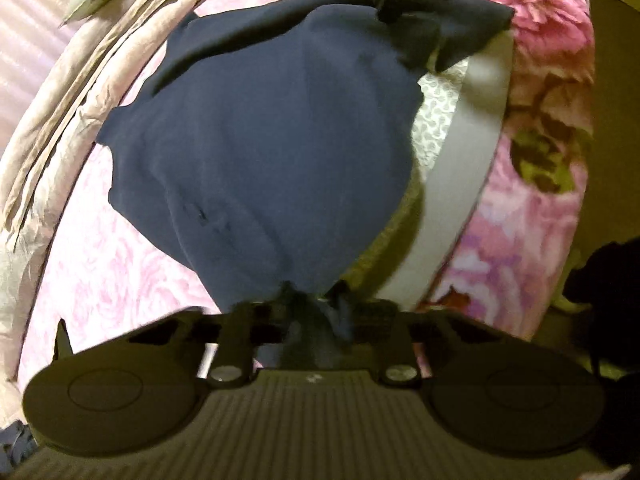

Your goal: Fold clothes

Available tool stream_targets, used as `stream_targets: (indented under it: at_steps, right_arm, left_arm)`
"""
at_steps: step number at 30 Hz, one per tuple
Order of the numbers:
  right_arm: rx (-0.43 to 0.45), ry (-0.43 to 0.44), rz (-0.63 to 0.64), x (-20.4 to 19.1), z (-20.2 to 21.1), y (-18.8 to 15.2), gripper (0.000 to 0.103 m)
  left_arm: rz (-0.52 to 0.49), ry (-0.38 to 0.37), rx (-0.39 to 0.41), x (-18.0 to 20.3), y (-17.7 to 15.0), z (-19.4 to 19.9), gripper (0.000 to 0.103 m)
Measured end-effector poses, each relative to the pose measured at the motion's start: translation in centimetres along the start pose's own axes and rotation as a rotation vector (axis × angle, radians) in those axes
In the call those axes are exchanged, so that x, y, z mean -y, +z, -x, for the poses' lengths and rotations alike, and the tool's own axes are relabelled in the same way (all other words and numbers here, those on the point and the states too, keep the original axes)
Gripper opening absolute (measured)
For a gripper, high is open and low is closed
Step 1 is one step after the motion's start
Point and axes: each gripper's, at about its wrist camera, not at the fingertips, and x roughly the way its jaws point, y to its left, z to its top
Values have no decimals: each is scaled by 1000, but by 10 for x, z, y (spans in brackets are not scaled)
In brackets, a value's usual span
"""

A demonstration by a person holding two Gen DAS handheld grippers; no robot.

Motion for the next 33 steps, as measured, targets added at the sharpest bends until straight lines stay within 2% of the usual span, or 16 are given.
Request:
stream_targets:
  at_steps: [1,2,3,5,6,10,14,17,20,21,22,23,24,27,30,33]
  right_arm:
    - [0,3,6,-3,2,-3,48]
    - [0,6,13,-6,3,-6,67]
    - [0,8,19,-9,5,-9,81]
    - [0,14,32,-16,8,-15,81]
    - [0,17,39,-19,10,-18,81]
    - [2,-5,50,-25,-1,-20,81]
    - [-39,-85,141,-29,-28,-22,81]
    - [-64,-125,142,-18,-41,-28,81]
    - [-71,-147,138,-3,-28,-28,80]
    - [-73,-153,140,1,-21,-27,73]
    - [-75,-159,142,6,-14,-27,37]
    - [-77,-165,144,11,-8,-26,14]
    - [-79,-171,146,16,-1,-25,1]
    - [-85,-189,152,30,19,-24,1]
    - [-91,-207,158,44,39,-22,0]
    - [-107,-168,202,26,69,-29,0]
  left_arm:
    - [19,-6,16,-4,-1,6,6]
    - [44,-16,36,-8,-1,14,6]
    - [92,-37,54,-13,-1,21,6]
    - [235,-115,83,-32,-4,35,5]
    - [293,-142,91,-40,-5,40,0]
    - [450,-181,87,-65,-16,43,0]
    - [442,-120,84,-72,-15,40,0]
    - [407,-90,90,-70,-11,39,0]
    - [375,-38,118,-60,-12,42,0]
    - [376,-14,129,-59,-13,44,0]
    - [386,13,138,-59,-15,47,0]
    - [403,44,142,-62,-16,51,0]
    - [415,66,142,-65,-19,56,0]
    - [416,95,126,-73,-28,71,0]
    - [383,81,120,-70,-38,95,0]
    - [355,52,107,-53,-48,122,0]
